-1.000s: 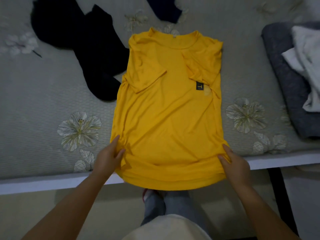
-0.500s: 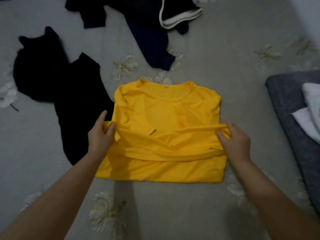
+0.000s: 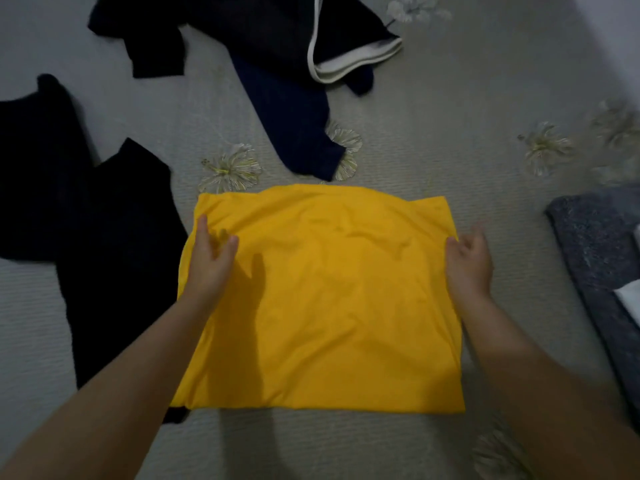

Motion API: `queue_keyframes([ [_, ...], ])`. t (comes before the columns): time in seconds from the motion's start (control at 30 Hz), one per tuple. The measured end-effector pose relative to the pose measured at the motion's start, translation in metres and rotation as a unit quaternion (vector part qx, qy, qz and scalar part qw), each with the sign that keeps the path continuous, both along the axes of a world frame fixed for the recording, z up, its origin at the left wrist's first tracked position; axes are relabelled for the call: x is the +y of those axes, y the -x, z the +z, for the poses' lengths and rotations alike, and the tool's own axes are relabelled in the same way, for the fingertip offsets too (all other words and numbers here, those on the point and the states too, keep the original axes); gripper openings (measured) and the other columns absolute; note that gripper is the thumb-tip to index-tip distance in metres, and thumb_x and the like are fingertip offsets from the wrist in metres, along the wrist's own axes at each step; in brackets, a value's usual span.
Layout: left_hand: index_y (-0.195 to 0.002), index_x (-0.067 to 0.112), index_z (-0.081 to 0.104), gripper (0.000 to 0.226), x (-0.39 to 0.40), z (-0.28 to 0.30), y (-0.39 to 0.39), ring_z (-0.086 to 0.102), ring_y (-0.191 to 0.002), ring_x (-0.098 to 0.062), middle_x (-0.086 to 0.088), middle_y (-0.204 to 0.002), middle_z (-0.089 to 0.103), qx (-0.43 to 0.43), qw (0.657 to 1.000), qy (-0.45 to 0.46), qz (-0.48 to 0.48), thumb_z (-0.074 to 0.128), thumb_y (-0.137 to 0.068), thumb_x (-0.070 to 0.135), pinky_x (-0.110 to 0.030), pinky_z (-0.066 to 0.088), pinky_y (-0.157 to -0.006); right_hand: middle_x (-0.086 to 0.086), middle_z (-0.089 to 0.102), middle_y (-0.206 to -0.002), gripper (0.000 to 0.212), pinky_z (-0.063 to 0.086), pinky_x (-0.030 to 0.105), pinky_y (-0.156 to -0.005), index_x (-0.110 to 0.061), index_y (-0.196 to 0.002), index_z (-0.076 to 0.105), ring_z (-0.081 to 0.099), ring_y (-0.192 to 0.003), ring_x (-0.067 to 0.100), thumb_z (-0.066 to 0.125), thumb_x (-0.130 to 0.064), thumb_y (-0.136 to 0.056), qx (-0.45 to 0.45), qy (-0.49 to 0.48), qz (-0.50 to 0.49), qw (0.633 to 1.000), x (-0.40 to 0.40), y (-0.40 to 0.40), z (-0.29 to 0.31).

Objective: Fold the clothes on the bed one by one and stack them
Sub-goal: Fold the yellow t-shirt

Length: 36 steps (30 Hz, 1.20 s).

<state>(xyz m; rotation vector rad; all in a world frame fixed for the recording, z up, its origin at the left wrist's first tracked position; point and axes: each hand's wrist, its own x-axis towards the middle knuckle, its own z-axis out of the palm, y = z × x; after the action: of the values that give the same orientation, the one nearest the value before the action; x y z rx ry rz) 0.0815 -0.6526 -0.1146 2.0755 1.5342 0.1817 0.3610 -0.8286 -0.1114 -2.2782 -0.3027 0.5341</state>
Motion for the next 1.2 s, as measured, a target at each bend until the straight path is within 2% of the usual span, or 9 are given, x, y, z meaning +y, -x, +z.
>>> queue_keyframes([
  [0.03,-0.146,0.012,0.012,0.063,-0.010,0.000,0.000,0.013,-0.141,-0.022,-0.008,-0.154,0.012,-0.038,0.998,0.042,0.006,0.046,-0.095,0.025,-0.033,0.015,-0.112,0.023,0.044,-0.133,0.061,0.038,0.033,-0.092,-0.001,-0.135,0.036,0.046,-0.119,0.033,0.042,-0.037,-0.086,-0.052,0.047,0.036,0.997,-0.008,0.008,-0.004],
  [0.2,-0.139,0.002,0.033,0.058,-0.055,-0.019,0.033,0.014,-0.138,-0.042,-0.026,-0.148,0.022,0.086,0.995,-0.050,0.005,0.049,-0.092,0.030,-0.056,0.015,-0.108,0.027,0.035,-0.140,0.077,0.026,0.044,-0.105,0.004,-0.139,0.028,0.033,-0.129,0.040,0.043,-0.047,-0.084,-0.121,0.151,0.076,0.978,-0.065,0.068,-0.014],
  [0.3,-0.143,0.006,0.025,0.063,-0.091,-0.017,0.059,0.017,-0.136,-0.043,-0.027,-0.148,0.017,0.107,0.989,0.006,0.106,0.041,-0.090,0.037,-0.055,0.021,-0.104,0.032,0.042,-0.132,0.080,0.035,0.043,-0.094,0.009,-0.137,0.028,0.043,-0.118,0.044,0.039,-0.043,-0.078,-0.098,0.147,0.013,0.984,-0.097,0.103,-0.014],
  [0.4,-0.143,0.003,0.022,0.060,-0.116,-0.012,0.074,0.024,-0.127,-0.046,-0.029,-0.144,0.022,0.111,0.981,0.043,0.150,0.049,-0.093,0.023,-0.053,0.025,-0.100,0.030,0.042,-0.132,0.069,0.036,0.040,-0.087,0.009,-0.135,0.030,0.045,-0.116,0.042,0.041,-0.038,-0.085,-0.032,0.121,-0.052,0.991,-0.112,0.121,-0.019],
  [0.53,-0.144,0.007,0.020,0.060,-0.121,-0.008,0.077,0.028,-0.122,-0.043,-0.029,-0.139,0.026,0.122,0.986,0.041,0.108,0.046,-0.094,0.026,-0.051,0.031,-0.093,0.030,0.048,-0.126,0.058,0.039,0.041,-0.081,0.007,-0.127,0.040,0.050,-0.109,0.043,0.039,-0.039,-0.092,-0.050,0.095,-0.092,0.990,-0.116,0.115,-0.018],
  [0.7,-0.146,0.017,0.017,0.065,-0.139,-0.001,0.096,0.031,-0.120,-0.041,-0.026,-0.137,0.030,0.184,0.982,0.041,0.019,0.036,-0.093,0.049,-0.047,0.032,-0.092,0.034,0.056,-0.110,0.074,0.041,0.045,-0.078,0.003,-0.119,0.044,0.054,-0.099,0.048,0.035,-0.052,-0.072,-0.121,0.174,-0.049,0.976,-0.157,0.090,0.005],
  [0.9,-0.137,0.007,0.040,0.097,-0.232,-0.002,0.114,0.046,-0.103,-0.052,-0.038,-0.121,0.044,0.181,0.978,0.105,0.004,0.010,-0.073,0.073,-0.054,0.037,-0.089,0.036,0.052,-0.115,0.077,0.038,0.049,-0.086,0.007,-0.124,0.042,0.051,-0.103,0.049,0.050,-0.054,-0.079,-0.063,0.269,-0.044,0.960,-0.236,0.101,0.001],
  [1.07,-0.147,0.024,0.010,0.086,-0.284,-0.001,0.123,0.005,-0.139,-0.038,-0.018,-0.153,0.004,0.205,0.957,0.190,0.076,0.015,-0.071,0.064,-0.051,0.011,-0.108,0.034,0.043,-0.128,0.093,0.031,0.053,-0.099,0.009,-0.128,0.038,0.041,-0.118,0.046,0.042,-0.060,-0.065,-0.032,0.296,-0.087,0.951,-0.270,0.115,-0.005],
  [1.2,-0.146,0.024,0.015,0.091,-0.283,-0.003,0.104,-0.001,-0.141,-0.035,-0.020,-0.153,0.002,0.201,0.969,0.136,0.046,0.007,-0.070,0.073,-0.051,0.001,-0.110,0.032,0.045,-0.124,0.095,0.034,0.049,-0.093,0.009,-0.120,0.044,0.042,-0.115,0.043,0.040,-0.066,-0.062,-0.072,0.238,-0.075,0.966,-0.267,0.115,-0.006],
])
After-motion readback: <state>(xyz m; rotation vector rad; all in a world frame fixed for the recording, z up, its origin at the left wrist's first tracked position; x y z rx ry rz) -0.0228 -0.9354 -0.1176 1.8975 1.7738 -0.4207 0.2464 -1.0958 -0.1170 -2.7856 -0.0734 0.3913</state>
